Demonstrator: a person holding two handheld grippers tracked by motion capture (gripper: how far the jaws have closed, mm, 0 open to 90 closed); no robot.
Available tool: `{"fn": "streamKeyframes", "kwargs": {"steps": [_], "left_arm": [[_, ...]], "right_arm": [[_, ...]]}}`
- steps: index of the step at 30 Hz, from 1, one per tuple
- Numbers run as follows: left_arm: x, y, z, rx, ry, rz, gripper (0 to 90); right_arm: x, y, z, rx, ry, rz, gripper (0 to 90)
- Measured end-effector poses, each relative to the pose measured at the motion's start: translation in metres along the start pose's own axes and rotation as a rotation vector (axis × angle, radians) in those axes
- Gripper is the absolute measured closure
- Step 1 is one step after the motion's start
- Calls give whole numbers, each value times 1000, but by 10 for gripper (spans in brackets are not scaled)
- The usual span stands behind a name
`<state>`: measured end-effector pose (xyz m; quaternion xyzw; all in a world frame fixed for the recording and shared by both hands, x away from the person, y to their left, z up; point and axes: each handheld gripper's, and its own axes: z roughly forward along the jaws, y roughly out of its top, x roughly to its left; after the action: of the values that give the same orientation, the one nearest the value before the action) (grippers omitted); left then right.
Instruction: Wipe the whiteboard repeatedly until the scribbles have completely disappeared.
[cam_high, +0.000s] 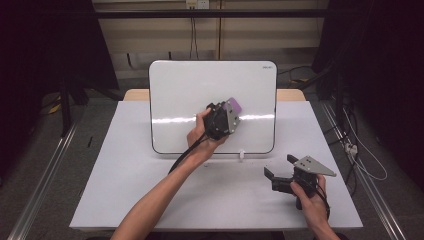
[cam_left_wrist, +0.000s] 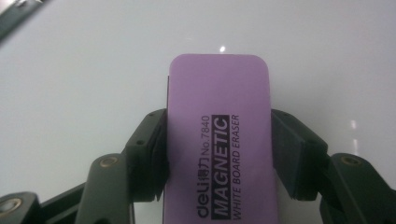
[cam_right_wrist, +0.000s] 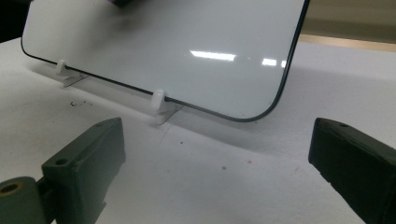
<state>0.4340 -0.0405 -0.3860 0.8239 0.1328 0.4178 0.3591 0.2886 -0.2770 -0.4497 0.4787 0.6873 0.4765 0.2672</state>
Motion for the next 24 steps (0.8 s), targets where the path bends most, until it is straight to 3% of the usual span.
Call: {"fn": "streamKeyframes", "kwargs": {"steps": [2, 4, 5, 9, 12, 14, 16, 19, 24], "left_arm": [[-4, 0, -1, -5, 4, 26, 413], [2, -1, -1, -1, -10, 15, 414], [6, -1, -2, 10, 9, 25, 414], [34, -9, -8, 25, 67, -13, 414], [61, -18, -14, 31, 113, -78, 414], [76, -24, -19, 38, 149, -92, 413], [84, -30, -22, 42, 149, -115, 414], [74, -31, -22, 46, 161, -88, 414], [39, -35, -23, 20, 98, -61, 413]], "right_arm": [[1, 0, 1, 3, 2, -2, 36], [1, 0, 1, 3, 4, 1, 36], [1, 0, 1, 4, 3, 0, 37], [-1, 0, 1, 6, 1, 5, 36], [-1, 0, 1, 4, 0, 6, 36], [-1, 0, 1, 4, -4, 2, 37], [-1, 0, 1, 3, -4, 3, 37], [-1, -1, 2, 7, -4, 5, 37], [1, 0, 2, 6, -1, -3, 36]]}}
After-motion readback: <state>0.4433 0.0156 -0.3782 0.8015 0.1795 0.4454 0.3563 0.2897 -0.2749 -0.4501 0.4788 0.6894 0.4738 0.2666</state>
